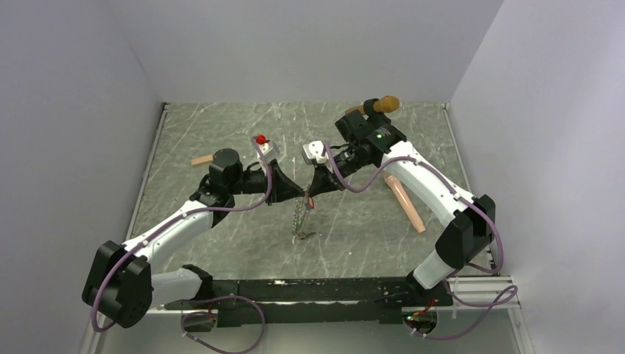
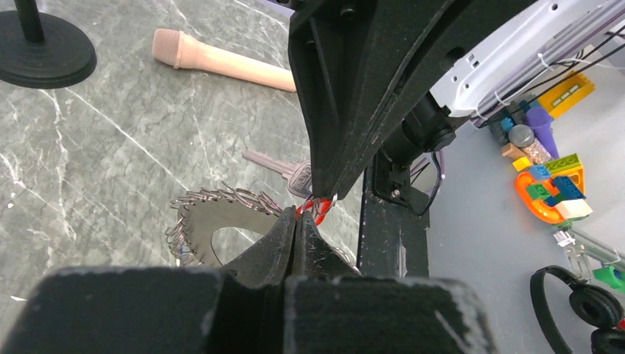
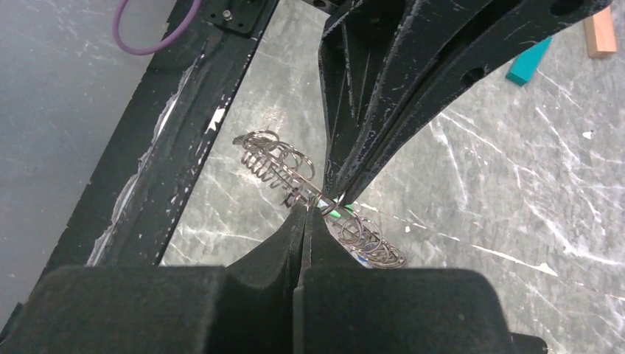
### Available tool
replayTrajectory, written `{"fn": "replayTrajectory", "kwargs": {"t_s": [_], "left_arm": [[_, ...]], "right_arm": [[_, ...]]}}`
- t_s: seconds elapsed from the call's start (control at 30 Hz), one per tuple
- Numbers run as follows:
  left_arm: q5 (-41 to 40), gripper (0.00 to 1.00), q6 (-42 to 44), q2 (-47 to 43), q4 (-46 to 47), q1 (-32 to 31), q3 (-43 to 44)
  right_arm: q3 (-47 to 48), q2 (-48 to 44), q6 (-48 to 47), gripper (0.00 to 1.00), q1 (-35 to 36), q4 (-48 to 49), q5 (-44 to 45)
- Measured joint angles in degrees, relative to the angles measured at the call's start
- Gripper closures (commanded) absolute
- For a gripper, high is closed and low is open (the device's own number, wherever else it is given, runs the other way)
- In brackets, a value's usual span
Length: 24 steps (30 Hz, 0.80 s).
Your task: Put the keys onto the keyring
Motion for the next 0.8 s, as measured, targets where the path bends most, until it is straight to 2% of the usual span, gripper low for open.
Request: {"fn": "replayTrajectory", "kwargs": {"t_s": [0.43,0.8], "left_arm": [[2.3,1.0,-7.5,1.7,8.3,1.4,-0.4],[-1.5,1.0,-23.2,2.7,30.1,2.1,-11.6]], "right_arm": [[-0.5,0.0,-1.6,1.0,0.3,0.4,0.0],[-2.6,0.0,3.8,1.0,0.3,3.8,1.1]]}}
